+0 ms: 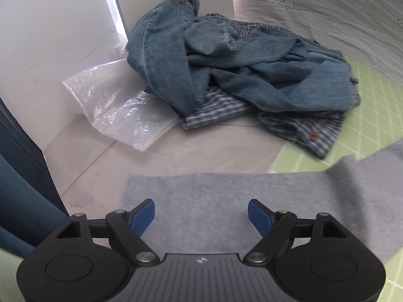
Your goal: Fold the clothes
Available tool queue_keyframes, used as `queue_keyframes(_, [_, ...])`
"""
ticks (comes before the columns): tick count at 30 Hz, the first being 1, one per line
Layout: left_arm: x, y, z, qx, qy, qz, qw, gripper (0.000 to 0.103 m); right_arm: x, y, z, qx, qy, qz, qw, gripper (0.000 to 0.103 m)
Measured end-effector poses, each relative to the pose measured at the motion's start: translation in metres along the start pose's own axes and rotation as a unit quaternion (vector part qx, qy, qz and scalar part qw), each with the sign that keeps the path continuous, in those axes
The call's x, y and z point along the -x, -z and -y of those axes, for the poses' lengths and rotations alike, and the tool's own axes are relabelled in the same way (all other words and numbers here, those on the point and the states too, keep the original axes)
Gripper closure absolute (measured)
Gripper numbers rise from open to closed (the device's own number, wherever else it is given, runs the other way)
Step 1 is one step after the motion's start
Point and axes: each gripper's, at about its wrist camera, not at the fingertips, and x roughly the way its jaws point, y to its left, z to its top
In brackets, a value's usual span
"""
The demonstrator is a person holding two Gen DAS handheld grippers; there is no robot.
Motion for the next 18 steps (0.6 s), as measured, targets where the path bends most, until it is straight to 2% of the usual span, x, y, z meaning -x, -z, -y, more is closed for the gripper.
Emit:
queue_keyframes(5, [-0.015, -0.006, -0.016, 0.004, -0.003, -0.013, 0.9999, 0.020, 0.004, 0.006, -0.013, -0.011, 0.000, -0.006, 1.000, 0.019])
queue_keyframes(18, [-0.024, -0.006, -0.033, 0.016, 0.012, -0.008, 0.9998, 0.003, 0.007, 0.012, -0.044, 0.011, -0.003, -0.026, 1.000, 0.019])
